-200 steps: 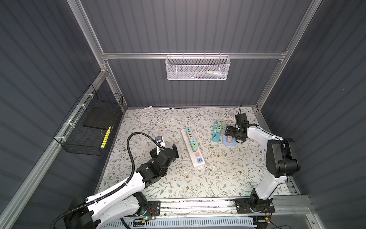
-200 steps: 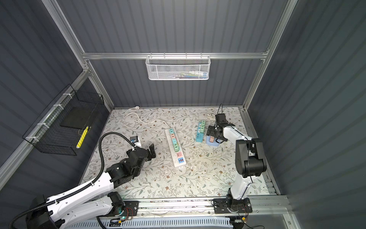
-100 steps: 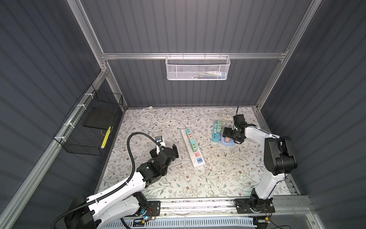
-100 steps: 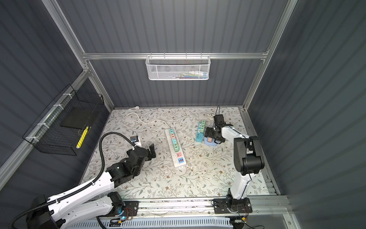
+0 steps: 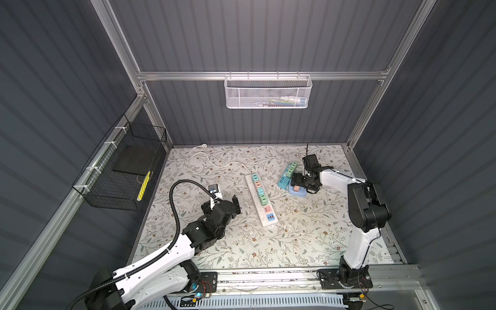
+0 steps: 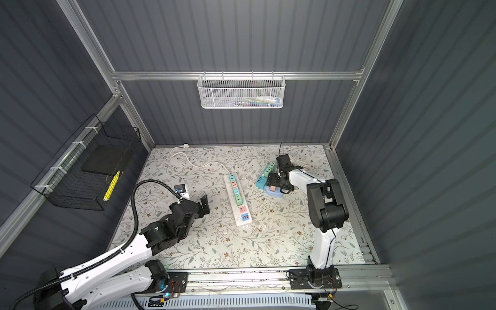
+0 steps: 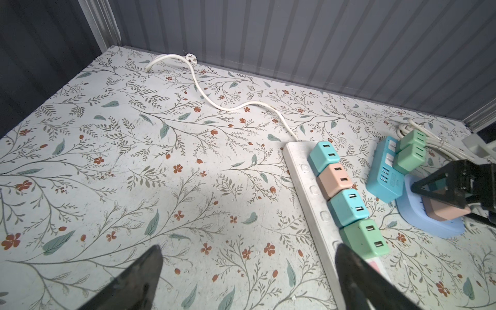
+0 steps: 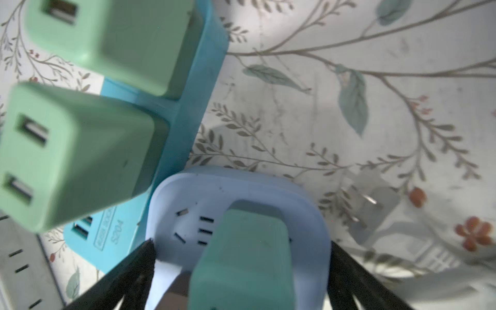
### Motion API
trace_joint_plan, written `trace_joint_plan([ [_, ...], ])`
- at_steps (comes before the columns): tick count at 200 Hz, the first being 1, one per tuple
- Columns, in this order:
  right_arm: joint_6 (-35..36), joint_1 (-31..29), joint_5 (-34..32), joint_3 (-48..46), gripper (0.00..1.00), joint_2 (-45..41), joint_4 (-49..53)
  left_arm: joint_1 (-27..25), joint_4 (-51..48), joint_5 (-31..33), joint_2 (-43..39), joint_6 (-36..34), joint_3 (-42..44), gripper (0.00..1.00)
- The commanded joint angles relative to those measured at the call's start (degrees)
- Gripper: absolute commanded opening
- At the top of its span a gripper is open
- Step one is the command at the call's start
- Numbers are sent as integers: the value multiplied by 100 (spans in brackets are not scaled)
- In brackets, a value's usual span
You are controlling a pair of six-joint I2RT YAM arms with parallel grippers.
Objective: Insert the plug
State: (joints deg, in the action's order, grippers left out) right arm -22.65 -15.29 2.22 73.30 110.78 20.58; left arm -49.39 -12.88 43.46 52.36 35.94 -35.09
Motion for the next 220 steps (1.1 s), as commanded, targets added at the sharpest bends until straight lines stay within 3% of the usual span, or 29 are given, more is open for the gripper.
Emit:
trace_joint_plan([
  [1,-196,-258,176,157,96,145,62,44,-206,149,-120,-84,-187,100],
  [68,-499,-606,436,-197,97,-176,-154,55,-222,154,-149,-71,-201,100],
  [121,-499,-596,204,-505,99,-1085,129,55,-321,195,-72,-316,-451,100],
  [188,-371,-510,-240,-1365,99,-2990,486,53,-999,260,-34,-862,-1080,100],
  [220,-315,-501,-480,-1595,99,-4079,389,57,-1129,-114,247,-1266,-1530,100],
])
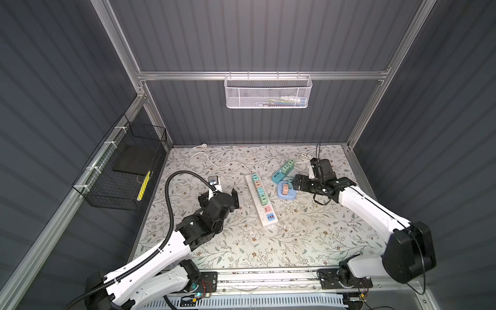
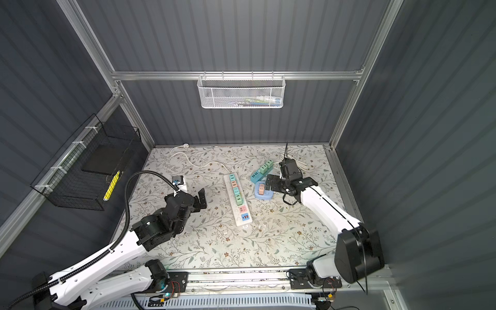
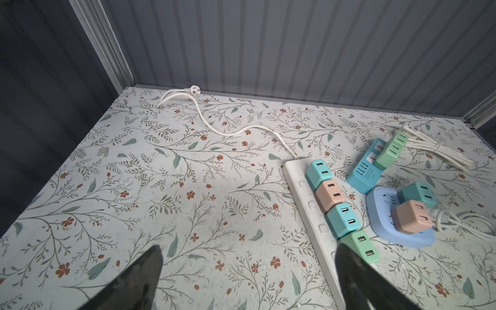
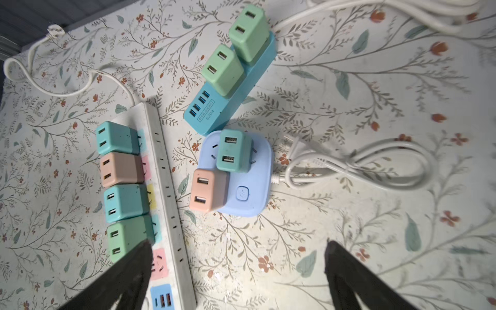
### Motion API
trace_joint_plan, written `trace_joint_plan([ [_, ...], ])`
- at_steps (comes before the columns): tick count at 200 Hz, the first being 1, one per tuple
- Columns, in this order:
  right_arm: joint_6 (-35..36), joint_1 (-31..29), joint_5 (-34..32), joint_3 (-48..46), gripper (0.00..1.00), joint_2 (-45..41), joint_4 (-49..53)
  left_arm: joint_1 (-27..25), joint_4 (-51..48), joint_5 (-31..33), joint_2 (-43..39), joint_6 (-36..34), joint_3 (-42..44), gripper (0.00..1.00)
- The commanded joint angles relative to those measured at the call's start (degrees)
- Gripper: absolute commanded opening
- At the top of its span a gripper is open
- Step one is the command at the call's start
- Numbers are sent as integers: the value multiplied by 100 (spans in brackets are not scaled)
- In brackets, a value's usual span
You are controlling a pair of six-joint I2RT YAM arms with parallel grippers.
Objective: Insert the plug
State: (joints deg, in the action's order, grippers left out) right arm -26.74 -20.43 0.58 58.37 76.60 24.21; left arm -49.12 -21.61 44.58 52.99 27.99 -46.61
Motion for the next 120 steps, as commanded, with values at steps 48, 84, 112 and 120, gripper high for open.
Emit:
trace_joint_plan([
  [48,317,-5,-1093,-1175,99,-1713,-1409,30,-576,1200,671,145,-572,100],
  [84,629,104,-1614,-2026,99,-1892,-2550,26,1045,1116,656,-1561,182,100],
  [112,865,493,-1085,-2050,99,-1811,-2699,50,1804,716,802,-2739,509,100],
  [120,811,659,-837,-2018,99,-1780,-2680,70,2018,353,857,-3179,607,100],
])
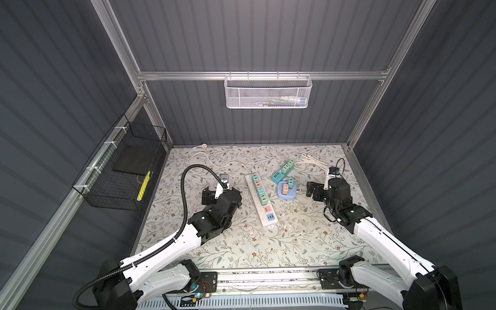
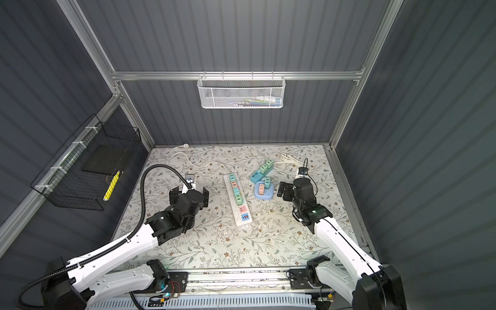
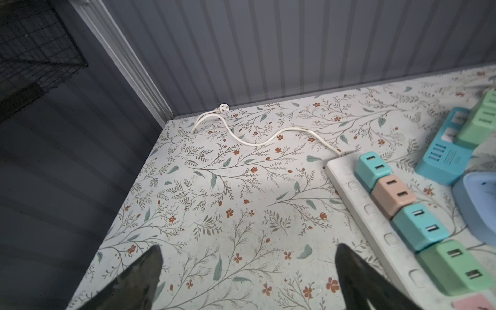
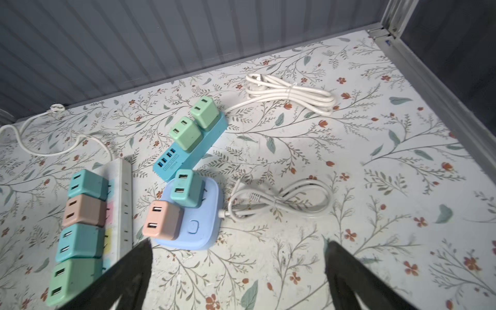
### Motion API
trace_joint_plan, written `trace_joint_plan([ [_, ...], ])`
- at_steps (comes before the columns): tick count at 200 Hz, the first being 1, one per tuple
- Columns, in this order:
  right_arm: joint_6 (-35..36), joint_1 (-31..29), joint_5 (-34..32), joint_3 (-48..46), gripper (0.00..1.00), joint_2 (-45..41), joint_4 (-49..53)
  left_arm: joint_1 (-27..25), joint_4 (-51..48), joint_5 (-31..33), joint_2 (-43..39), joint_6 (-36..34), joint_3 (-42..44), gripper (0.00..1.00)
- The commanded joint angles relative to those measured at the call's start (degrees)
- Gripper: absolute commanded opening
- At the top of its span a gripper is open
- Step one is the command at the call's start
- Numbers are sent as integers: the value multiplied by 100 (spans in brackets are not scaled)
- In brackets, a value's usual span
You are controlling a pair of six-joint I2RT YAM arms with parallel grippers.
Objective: Insert the plug
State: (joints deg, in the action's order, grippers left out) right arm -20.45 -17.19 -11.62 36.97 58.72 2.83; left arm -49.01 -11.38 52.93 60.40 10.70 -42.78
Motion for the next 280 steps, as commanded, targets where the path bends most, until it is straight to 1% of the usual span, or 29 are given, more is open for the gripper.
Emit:
trace_joint_plan([
  [1,173,355,403,120,99,12,-540,63,1022,-501,127,-1502,234,100],
  [10,129,487,507,112,99,22,-588,105,1205,-750,212,-1796,324,100],
  [23,207,594,514,28,99,20,-760,286,1350,-827,338,-1722,342,100],
  [38,400,678,481,-48,99,41,-944,636,1555,-1324,444,-1805,393,100],
  [51,471,762,488,-85,99,66,-1045,1091,1923,-1792,556,-1918,540,100],
  [62,442,829,514,-120,99,105,-1132,1554,2322,-2252,693,-1910,699,100],
  [72,432,888,601,-146,99,144,-1201,1951,2706,-2546,854,-1843,861,100],
  [94,580,963,804,-167,99,214,-1239,2625,3574,-2651,1211,-1755,1266,100],
  [118,1133,1048,998,-336,99,185,-1374,3260,4868,-2761,1806,-1799,1804,100],
  [130,1358,1106,1038,-468,99,126,-1476,3553,5594,-3133,2207,-1756,2006,100],
  [145,1583,1188,1063,-668,99,67,-1689,3763,6545,-3201,2806,-1634,2145,100],
  [155,1697,1238,1055,-776,99,53,-1822,3830,6885,-3312,3132,-1608,2145,100],
  [169,1803,1286,1049,-888,99,82,-2005,4000,7049,-3454,3685,-1475,2008,100],
  [174,1843,1298,1066,-917,99,103,-2044,4067,7438,-3554,3893,-1498,1982,100],
  [177,1881,1313,1084,-930,99,120,-2055,4082,7367,-3581,3907,-1522,1966,100],
  [184,1952,1321,1110,-946,99,167,-2103,4111,6617,-3628,3703,-1391,1830,100],
  [187,1968,1325,1116,-967,99,186,-2135,4143,6478,-3715,3672,-1347,1766,100],
  [196,1974,1332,1111,-998,99,276,-2196,4210,6818,-3912,3840,-1410,1746,100],
  [199,1981,1340,1114,-1005,99,303,-2206,4223,6790,-3917,3837,-1399,1743,100],
  [208,2003,1344,1116,-1016,99,393,-2286,4249,6306,-3856,3717,-1301,1638,100],
  [220,2008,1362,1099,-1093,99,497,-2478,4276,6621,-3892,3832,-1311,1667,100],
  [232,2090,1375,1061,-1207,99,753,-2771,4278,6327,-3894,3743,-1281,1625,100],
  [244,2237,1394,999,-1352,99,871,-3114,4275,6557,-3888,3805,-1298,1658,100],
  [280,2657,1422,656,-1765,99,1025,-4151,4277,6460,-3881,3777,-1282,1646,100],
])
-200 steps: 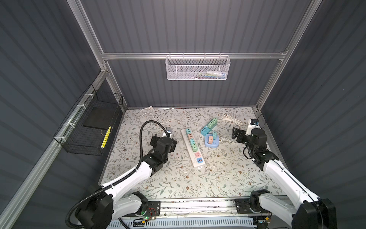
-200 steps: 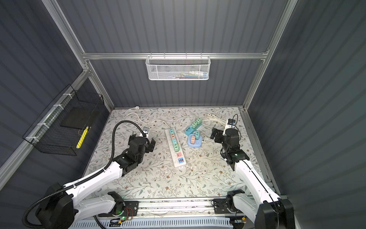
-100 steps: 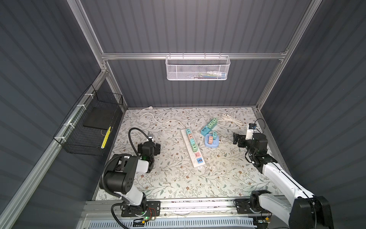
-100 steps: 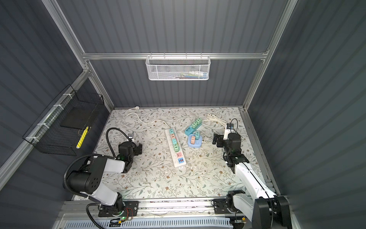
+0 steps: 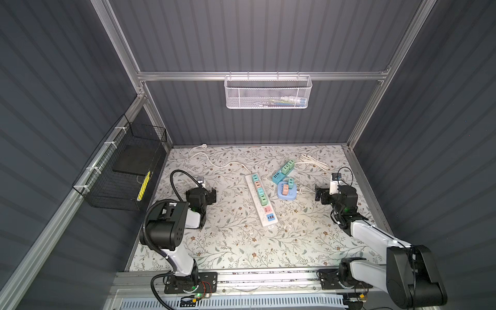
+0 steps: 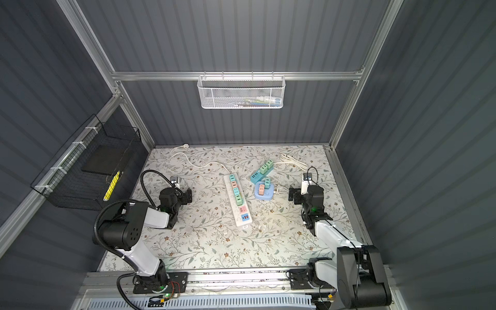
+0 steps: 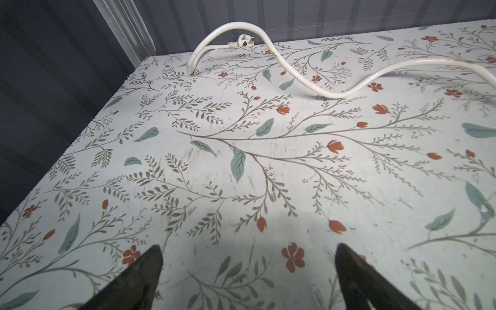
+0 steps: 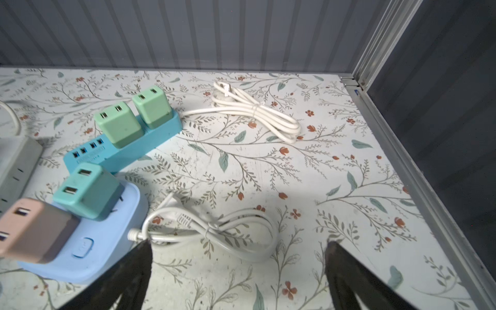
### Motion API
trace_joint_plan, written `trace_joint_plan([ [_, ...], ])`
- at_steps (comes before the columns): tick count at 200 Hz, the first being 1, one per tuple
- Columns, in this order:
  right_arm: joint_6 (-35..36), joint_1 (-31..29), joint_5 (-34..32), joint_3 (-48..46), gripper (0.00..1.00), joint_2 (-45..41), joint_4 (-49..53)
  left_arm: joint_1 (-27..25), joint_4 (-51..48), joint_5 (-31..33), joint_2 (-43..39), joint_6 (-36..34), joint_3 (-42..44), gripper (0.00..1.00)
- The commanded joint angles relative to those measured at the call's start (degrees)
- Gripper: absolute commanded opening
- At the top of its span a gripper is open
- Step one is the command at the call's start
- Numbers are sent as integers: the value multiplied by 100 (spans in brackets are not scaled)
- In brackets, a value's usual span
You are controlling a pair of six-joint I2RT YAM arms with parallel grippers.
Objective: Insert the plug
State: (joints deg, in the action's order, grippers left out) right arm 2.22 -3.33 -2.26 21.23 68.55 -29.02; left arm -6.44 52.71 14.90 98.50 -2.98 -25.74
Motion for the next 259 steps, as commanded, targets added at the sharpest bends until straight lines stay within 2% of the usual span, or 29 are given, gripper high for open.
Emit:
trace_joint_plan([
  [1,392,40,-282,-204,99,47,-997,20,49,-80,-32,87,-57,100],
  [26,246,107,-141,-359,99,500,-1855,15,55,-83,-35,87,-58,100],
  [39,122,119,122,-245,99,605,-1747,20,55,-82,-28,86,-60,100],
  [49,210,120,263,-280,99,858,-2038,20,55,-82,-32,83,-56,100],
  [55,148,130,85,-304,99,1014,-2388,20,59,-77,-32,80,-62,100],
  [72,-189,169,-717,-293,99,1137,-2458,20,59,-81,-33,87,-57,100],
  [95,-569,473,-720,-381,99,1589,-3095,20,55,-81,-32,87,-62,100],
  [110,-628,483,-717,-279,99,1423,-2562,20,56,-83,-37,86,-59,100],
  [125,-600,491,-730,-384,99,1555,-3028,22,56,-80,-32,82,-59,100],
  [143,-613,487,-730,-330,99,1459,-2752,20,56,-75,-32,81,-57,100],
  [259,-609,486,-733,-368,99,1501,-2890,20,55,-83,-32,86,-63,100],
])
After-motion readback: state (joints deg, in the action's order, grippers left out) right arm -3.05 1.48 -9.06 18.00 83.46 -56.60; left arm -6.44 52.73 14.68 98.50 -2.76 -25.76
